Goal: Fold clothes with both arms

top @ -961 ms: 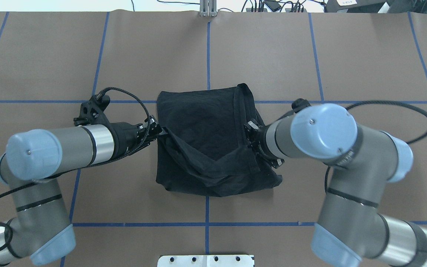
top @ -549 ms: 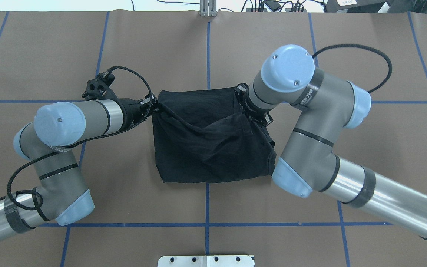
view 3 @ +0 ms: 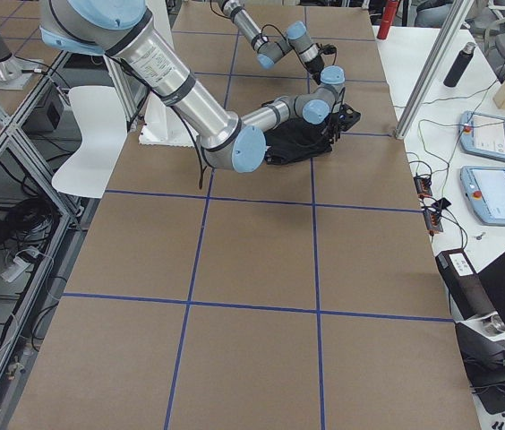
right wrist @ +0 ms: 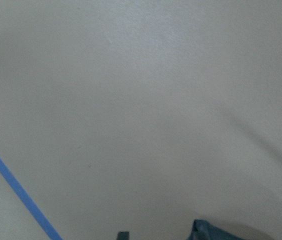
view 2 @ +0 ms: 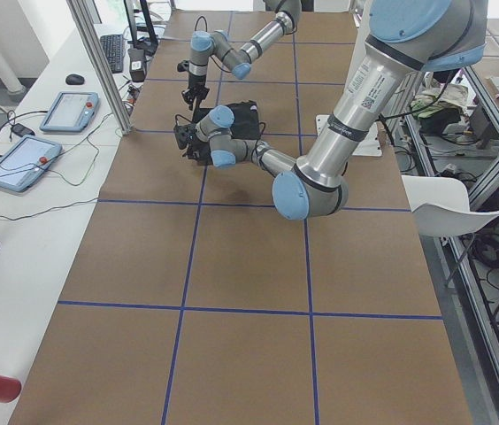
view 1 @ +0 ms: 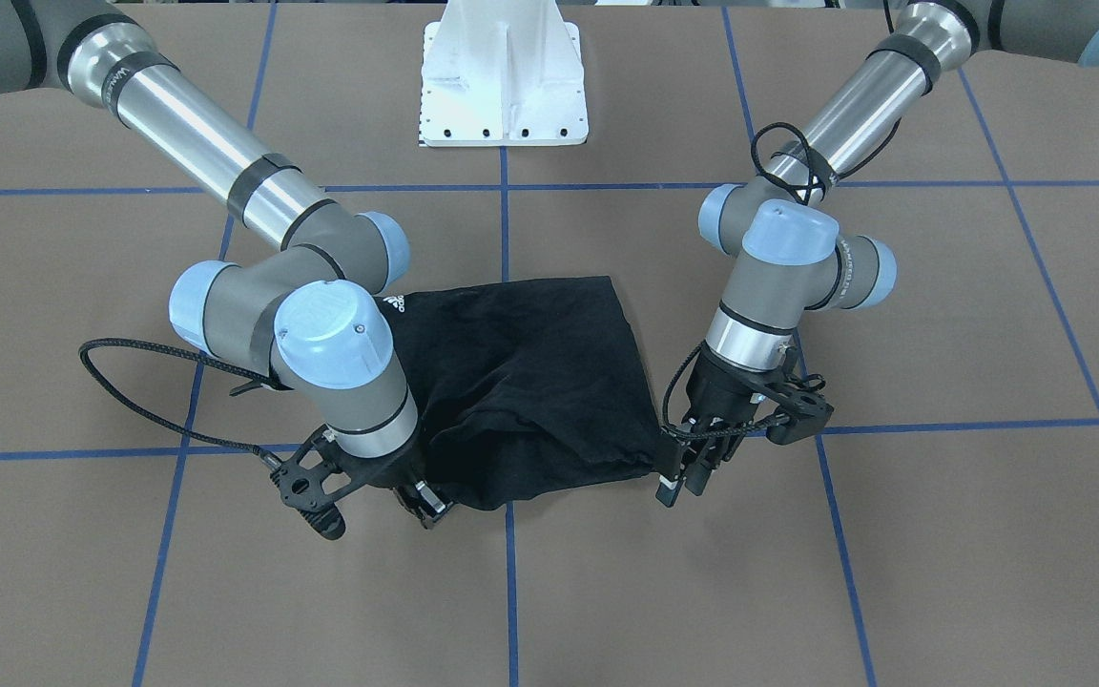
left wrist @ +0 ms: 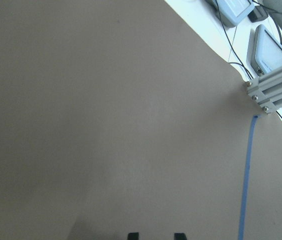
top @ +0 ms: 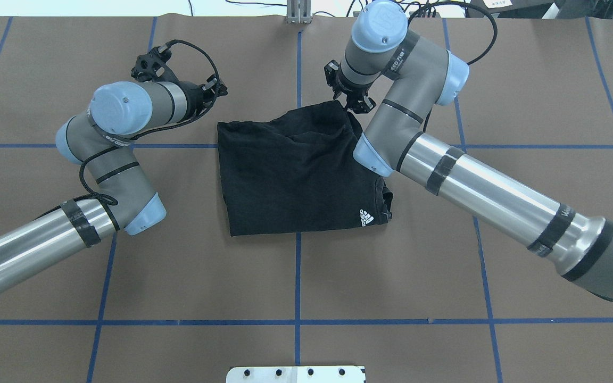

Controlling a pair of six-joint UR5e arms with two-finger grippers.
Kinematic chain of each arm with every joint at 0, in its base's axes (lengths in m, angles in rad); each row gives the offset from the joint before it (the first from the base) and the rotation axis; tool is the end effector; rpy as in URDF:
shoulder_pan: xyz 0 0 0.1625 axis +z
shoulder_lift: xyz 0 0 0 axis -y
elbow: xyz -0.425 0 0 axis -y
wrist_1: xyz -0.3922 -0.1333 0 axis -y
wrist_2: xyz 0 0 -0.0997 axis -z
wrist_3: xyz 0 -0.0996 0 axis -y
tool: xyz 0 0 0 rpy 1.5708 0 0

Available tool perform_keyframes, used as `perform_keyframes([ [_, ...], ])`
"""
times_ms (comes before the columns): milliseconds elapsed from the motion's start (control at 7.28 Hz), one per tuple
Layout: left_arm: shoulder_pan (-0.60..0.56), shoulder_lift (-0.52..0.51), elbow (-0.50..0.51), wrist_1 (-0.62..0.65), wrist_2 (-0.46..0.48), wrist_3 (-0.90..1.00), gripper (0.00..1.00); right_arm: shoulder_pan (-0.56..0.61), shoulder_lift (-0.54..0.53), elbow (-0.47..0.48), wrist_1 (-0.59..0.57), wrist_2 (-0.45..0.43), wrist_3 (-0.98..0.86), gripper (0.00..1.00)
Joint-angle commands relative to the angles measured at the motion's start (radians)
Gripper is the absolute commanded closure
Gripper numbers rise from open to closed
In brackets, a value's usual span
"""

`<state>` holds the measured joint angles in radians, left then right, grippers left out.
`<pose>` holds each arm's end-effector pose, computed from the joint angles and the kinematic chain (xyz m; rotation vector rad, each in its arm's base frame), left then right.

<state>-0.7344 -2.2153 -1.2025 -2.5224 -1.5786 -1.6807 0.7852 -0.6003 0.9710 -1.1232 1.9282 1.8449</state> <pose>0.4753 -0.6077 0.3349 0.3806 1.2017 -0.7284 -0.5333 -0.6723 0.2515 -0.1255 -0.8960 0.8429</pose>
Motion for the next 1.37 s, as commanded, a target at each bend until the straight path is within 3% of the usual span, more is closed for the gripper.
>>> perform_keyframes([
  [0,-0.017,-0.009,0.020,-0.016,-0.001,0.021,0.00,0.034,0.042,-0.057,0.022,0.040,-0.030,0.00],
  [275,-0.029,-0.006,-0.041,-0.007,-0.035,0.057,0.00,0.057,0.031,-0.035,0.033,0.080,-0.041,0.00],
  [412,-0.054,0.017,-0.093,-0.003,-0.123,0.134,0.00,0.093,-0.022,0.042,0.026,0.099,-0.062,0.00],
  [549,-0.075,0.104,-0.176,-0.001,-0.171,0.241,0.00,0.139,-0.126,0.163,0.019,0.121,-0.160,0.00],
  [687,-0.097,0.223,-0.283,0.001,-0.181,0.406,0.00,0.173,-0.260,0.289,0.017,0.123,-0.309,0.00],
  [961,-0.202,0.375,-0.354,0.001,-0.307,0.696,0.00,0.270,-0.456,0.397,-0.015,0.141,-0.723,0.00],
  [1236,-0.377,0.483,-0.348,0.005,-0.437,1.027,0.00,0.444,-0.547,0.504,-0.215,0.207,-1.139,0.00],
])
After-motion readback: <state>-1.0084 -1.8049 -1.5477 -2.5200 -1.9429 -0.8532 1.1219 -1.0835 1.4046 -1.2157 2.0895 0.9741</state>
